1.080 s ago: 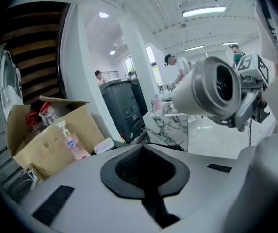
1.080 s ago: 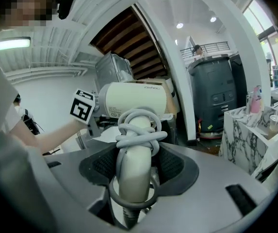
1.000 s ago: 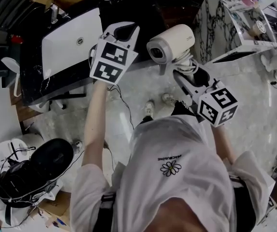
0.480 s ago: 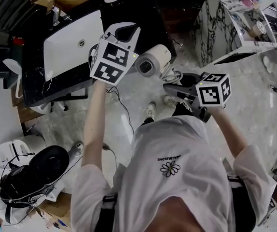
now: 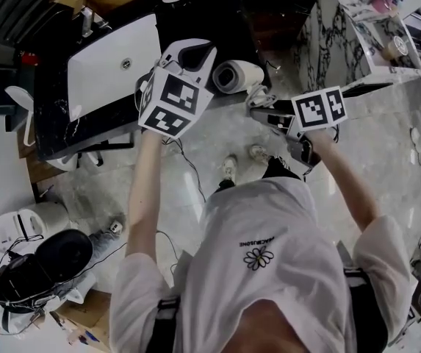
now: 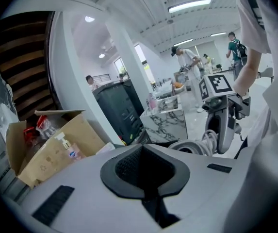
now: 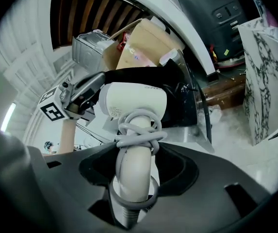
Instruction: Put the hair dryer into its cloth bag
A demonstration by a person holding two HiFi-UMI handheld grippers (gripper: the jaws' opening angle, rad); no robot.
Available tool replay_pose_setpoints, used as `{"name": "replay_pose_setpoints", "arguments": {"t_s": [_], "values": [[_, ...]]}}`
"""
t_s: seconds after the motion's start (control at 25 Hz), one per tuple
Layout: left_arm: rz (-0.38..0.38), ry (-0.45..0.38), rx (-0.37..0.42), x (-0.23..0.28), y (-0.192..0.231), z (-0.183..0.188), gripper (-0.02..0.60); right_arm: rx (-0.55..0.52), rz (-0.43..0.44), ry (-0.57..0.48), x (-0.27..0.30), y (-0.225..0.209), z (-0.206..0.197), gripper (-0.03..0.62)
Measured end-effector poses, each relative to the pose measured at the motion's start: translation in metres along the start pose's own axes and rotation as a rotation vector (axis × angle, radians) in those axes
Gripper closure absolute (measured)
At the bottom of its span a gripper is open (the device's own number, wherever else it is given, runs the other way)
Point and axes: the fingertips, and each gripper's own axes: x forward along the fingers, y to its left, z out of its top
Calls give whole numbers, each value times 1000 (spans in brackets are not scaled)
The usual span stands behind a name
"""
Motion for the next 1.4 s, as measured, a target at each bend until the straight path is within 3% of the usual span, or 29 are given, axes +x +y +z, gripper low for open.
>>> {"name": "replay_pose_setpoints", "arguments": {"t_s": [0.24,0.48,0.8,1.4], "values": [[-34,-11,47,-2,-19,7,565,43,-15,-46,18,-8,36,373],[-14,-19,47,-5,-13,9,565,86,0,-105,42,-1,80,373],[-23,-33,77,-9,-16,15,565,82,-73,-90,67,-10,99,373],[-58,-57,34,-10,-20,8,565,160,-166,-206,107,-33,146,372]]}}
